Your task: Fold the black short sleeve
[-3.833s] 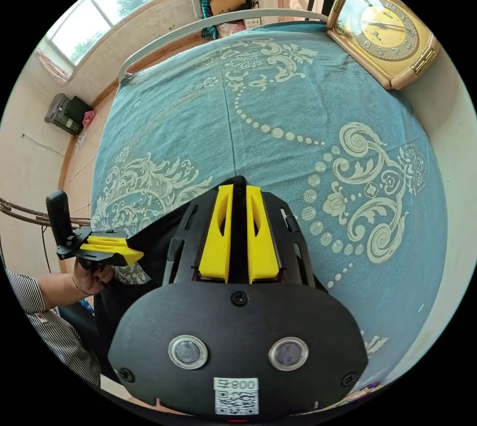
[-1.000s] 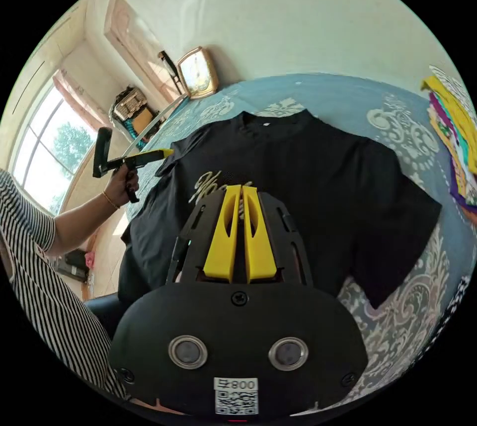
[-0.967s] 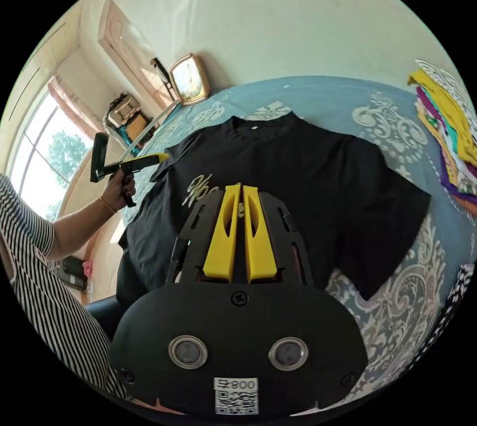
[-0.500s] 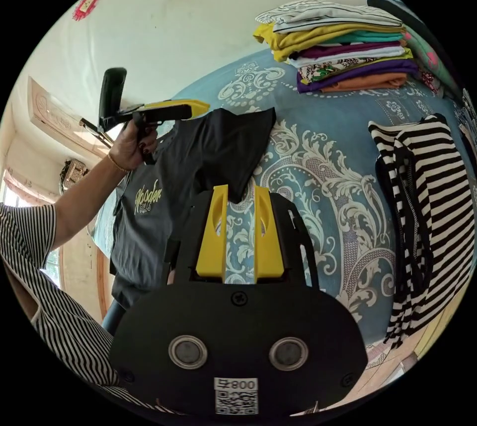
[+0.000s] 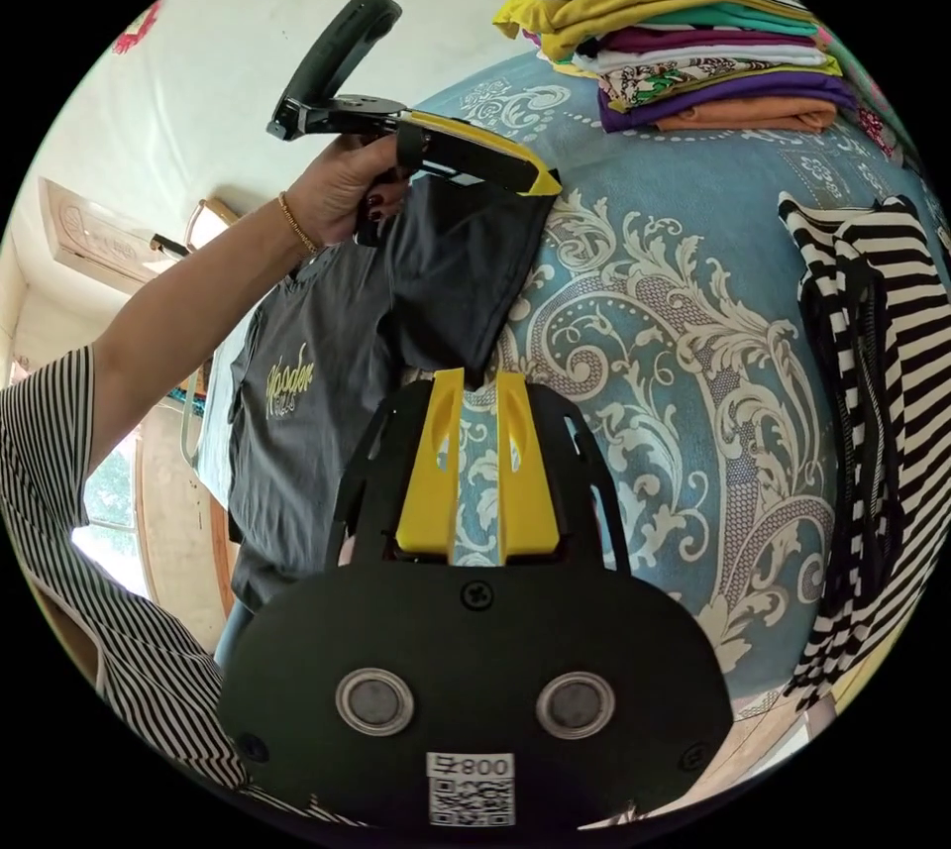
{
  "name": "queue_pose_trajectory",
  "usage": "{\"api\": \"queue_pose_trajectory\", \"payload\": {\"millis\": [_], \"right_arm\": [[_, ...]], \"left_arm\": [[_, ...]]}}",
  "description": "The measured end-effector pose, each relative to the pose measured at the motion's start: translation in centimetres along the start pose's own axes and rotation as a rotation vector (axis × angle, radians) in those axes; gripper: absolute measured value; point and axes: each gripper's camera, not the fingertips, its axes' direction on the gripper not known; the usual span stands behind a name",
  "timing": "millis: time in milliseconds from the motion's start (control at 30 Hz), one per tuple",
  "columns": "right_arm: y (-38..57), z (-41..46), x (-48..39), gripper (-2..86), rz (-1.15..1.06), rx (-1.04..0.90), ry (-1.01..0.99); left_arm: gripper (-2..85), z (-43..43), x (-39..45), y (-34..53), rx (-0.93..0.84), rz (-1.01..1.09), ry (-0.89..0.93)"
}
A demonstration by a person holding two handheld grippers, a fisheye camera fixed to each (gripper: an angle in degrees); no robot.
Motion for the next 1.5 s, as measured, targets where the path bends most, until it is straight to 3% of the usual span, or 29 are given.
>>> {"api": "queue_pose_trajectory", "payload": {"millis": [400, 667, 933, 1100, 1267, 1500], "right_arm": [[0.9, -2.0, -0.8, 0.6, -0.053, 0.052, 0.068], [2.3, -5.0, -1.2, 0.3, -0.183, 0.217, -0.168], [1.7, -4.0, -3.9, 0.2, -0.379, 0.143, -0.302], [1.1, -2.1, -6.1, 0.2, -0.461, 0.025, -0.269], [0.1, -0.3, -6.7, 0.4, -0.464, -0.079, -0.246], [-1.1, 1.9, -7.4, 0.4, -0.455, -0.181, -0.199]], "left_arm": [[1.2, -3.8, -3.5, 2.8, 0.186, -0.029, 0.012], [1.2, -7.8, -8.6, 11.5, 0.374, -0.182, 0.114], [1.7, -7.9, -12.4, 20.0, 0.48, -0.285, 0.262], [2.0, -6.4, -13.4, 24.1, 0.411, -0.357, 0.272], [2.2, -3.7, -14.9, 27.0, 0.191, -0.473, 0.213], [4.1, -4.9, -15.8, 27.9, 0.263, -0.519, 0.188]]}}
